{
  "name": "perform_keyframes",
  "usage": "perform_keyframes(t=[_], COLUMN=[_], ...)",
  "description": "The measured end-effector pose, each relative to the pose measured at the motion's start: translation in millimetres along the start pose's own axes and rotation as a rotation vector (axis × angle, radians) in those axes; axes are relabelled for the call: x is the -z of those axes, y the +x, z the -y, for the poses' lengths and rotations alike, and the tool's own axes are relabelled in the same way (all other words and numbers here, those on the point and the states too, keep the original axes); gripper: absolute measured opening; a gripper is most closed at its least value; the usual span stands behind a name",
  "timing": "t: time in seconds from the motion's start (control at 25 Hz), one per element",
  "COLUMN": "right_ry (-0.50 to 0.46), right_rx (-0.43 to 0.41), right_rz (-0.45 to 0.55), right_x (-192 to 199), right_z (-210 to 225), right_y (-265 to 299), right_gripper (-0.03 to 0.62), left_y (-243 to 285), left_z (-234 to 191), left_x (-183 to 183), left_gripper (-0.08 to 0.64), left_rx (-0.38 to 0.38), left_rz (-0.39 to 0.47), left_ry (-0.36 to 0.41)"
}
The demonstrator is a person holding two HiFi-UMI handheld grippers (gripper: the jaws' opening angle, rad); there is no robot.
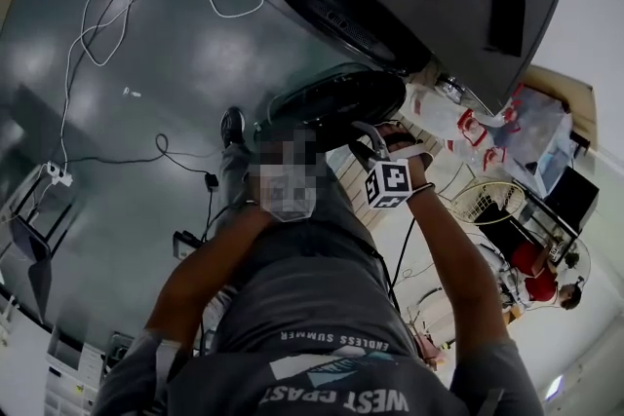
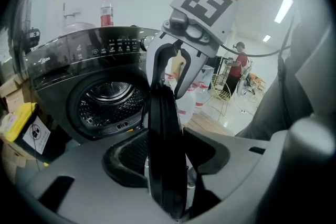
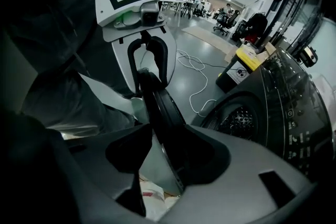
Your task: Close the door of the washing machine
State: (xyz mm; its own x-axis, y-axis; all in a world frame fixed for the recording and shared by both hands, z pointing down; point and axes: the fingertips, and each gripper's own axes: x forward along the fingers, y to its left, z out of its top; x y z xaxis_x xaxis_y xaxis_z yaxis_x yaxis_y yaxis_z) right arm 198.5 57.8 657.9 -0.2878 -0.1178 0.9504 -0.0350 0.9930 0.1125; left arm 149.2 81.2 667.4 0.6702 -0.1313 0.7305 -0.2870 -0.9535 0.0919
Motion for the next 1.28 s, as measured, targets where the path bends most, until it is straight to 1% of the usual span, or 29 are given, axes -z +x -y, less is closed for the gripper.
perform_keyframes(t=[0.16, 0.32, 0.52, 0.84, 1.08, 1.28], right_ry=[0.052, 0.095, 0.140, 0.245, 0.336, 0.387], right_rx=[0.050, 0.097, 0.156, 0.241, 0.317, 0.365], right_rz=[-0.004, -0.015, -0.031, -0.039, -0.055, -0.064], right_x=[-5.2, -8.8, -12.0, -12.2, -10.2, -7.7], right_z=[15.3, 33.2, 55.9, 92.0, 117.1, 136.2], right_y=[4.2, 9.5, 14.3, 20.1, 24.1, 25.4], right_gripper=[0.195, 0.190, 0.185, 0.179, 0.179, 0.181], left_y=[-3.0, -2.7, -2.7, -1.0, 4.4, 9.3], left_z=[-25.6, -51.1, -81.1, -127.6, -159.3, -181.7], left_x=[1.2, 0.2, -4.5, -12.9, -22.1, -31.4], left_gripper=[0.209, 0.209, 0.212, 0.206, 0.213, 0.221], left_rx=[-0.078, -0.129, -0.171, -0.245, -0.275, -0.294], left_rz=[0.014, 0.019, 0.026, 0.054, 0.066, 0.070], left_ry=[-0.010, 0.023, 0.066, 0.036, 0.059, 0.087])
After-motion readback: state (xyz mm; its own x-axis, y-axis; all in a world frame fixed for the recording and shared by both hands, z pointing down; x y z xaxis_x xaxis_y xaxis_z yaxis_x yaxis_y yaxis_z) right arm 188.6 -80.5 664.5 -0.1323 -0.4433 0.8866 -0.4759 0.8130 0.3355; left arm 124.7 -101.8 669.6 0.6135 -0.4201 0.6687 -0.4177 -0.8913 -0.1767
